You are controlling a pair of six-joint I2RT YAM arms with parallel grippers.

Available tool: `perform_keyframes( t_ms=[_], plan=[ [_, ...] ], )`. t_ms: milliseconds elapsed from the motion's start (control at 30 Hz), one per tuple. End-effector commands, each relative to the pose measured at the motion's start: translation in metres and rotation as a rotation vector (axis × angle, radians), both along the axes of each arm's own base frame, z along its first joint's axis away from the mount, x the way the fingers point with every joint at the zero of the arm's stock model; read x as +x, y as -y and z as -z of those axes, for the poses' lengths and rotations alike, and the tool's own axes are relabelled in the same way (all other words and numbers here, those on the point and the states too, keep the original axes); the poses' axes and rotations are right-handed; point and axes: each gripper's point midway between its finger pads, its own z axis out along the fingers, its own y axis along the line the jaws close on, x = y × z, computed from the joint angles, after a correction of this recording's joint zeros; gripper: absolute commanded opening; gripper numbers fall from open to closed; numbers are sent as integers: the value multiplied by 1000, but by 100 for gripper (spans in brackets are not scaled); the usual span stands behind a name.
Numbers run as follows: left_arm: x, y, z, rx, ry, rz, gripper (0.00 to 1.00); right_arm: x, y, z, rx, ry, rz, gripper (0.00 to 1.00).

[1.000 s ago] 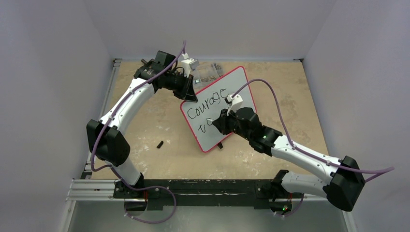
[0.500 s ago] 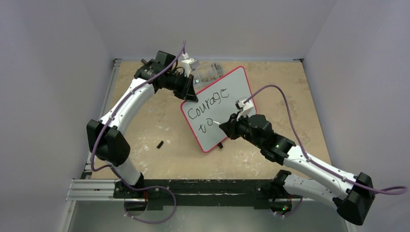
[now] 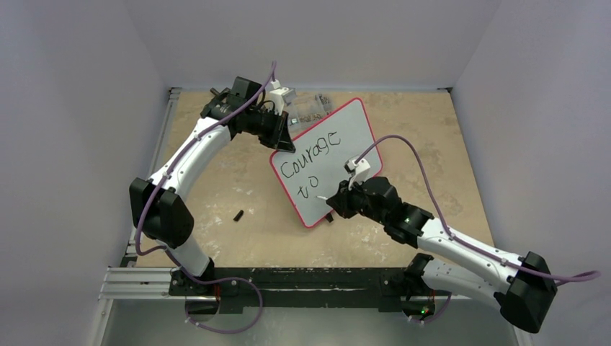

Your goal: Write a sentence on the whiteboard

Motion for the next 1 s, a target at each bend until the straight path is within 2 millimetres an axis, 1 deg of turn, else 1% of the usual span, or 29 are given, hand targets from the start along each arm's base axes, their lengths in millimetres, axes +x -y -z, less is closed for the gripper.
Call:
perform_keyframes(
  t_ms=[0,67,100,367,633,767,967],
  plan=[
    [13,-9,4,48,78,-51,0,3,-10,-5,31,14,-21,0],
    [15,-9,6,43,77,-53,0,4,-11,-1,22,4,-25,0],
    [15,-9,6,42,75,-53,0,6,-14,-3,30,11,-25,0],
    [18,-17,-2,19,80,-76,0,15,-21,0,19,14,-20,0],
    [20,-18,-4,5,77,-82,0,18,-29,5,16,6,-34,0],
    [22,-20,-5,-2,75,-89,0,18,-29,11,9,-3,-34,0],
    [22,-20,-5,-4,72,-89,0,14,-24,24,-9,-20,-33,0]
  ],
)
